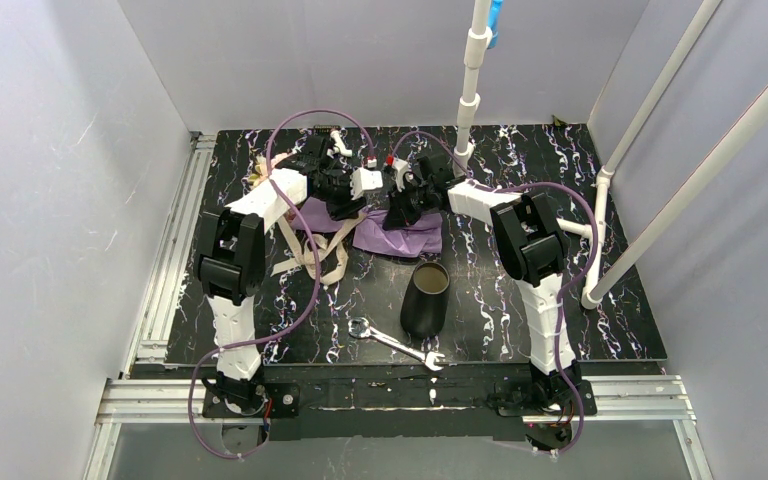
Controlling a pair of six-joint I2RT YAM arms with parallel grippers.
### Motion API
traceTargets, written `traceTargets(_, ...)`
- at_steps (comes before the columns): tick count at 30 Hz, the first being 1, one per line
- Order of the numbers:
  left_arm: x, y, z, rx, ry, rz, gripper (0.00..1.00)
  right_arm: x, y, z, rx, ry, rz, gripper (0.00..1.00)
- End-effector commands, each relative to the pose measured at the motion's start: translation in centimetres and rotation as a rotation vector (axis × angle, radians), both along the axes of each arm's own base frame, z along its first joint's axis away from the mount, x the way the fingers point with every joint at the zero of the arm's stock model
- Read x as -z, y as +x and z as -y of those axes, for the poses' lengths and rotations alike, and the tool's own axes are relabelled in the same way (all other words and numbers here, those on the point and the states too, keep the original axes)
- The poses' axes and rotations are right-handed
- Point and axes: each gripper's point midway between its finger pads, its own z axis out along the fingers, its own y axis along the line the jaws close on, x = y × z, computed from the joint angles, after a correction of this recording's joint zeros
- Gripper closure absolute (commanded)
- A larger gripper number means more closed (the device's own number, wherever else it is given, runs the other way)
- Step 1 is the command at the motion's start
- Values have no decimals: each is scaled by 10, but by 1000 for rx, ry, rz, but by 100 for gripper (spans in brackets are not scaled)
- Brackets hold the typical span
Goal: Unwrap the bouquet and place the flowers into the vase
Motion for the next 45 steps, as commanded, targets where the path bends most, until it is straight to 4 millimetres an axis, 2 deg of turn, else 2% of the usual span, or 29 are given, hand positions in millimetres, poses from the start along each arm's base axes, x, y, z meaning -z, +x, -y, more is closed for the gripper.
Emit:
traceTargets(1,5,-9,-12,25,59,-3,58,46,-5,29,64,-148,-89,99)
traceTargets(6,15,-8,-16,20,89,-11,57,47,-3,29,64,-149,-88,99)
traceTargets(17,15,-20,-3,83,61,-46,50,50,3,31,80,-148,-92,99)
traceTargets(21,6,-13,-1,38,50,-45,67,50,4,32,80,-152,-89,99)
traceTargets(25,-23,2,5,-31,-4,13,72,54,2,34,79,-161,-93,99)
traceTargets(28,-43,14,11,-53,-51,71,87,56,1,34,77,-164,-98,99)
traceTargets(31,-46,17,13,-55,-61,78,100,56,0,34,74,-162,-101,99)
traceTargets(37,-39,6,14,-29,-55,31,100,55,2,33,71,-163,-95,99)
traceTargets(39,-49,7,16,-55,-84,34,100,57,3,34,73,-167,-94,99)
traceTargets(41,-70,7,16,-90,-153,30,100,58,4,36,85,-180,-92,99)
traceTargets(43,-84,15,3,-173,-213,24,100,62,7,41,114,-193,-99,99)
traceTargets(45,-83,18,-22,-212,-215,16,100,65,11,48,154,-193,-122,99)
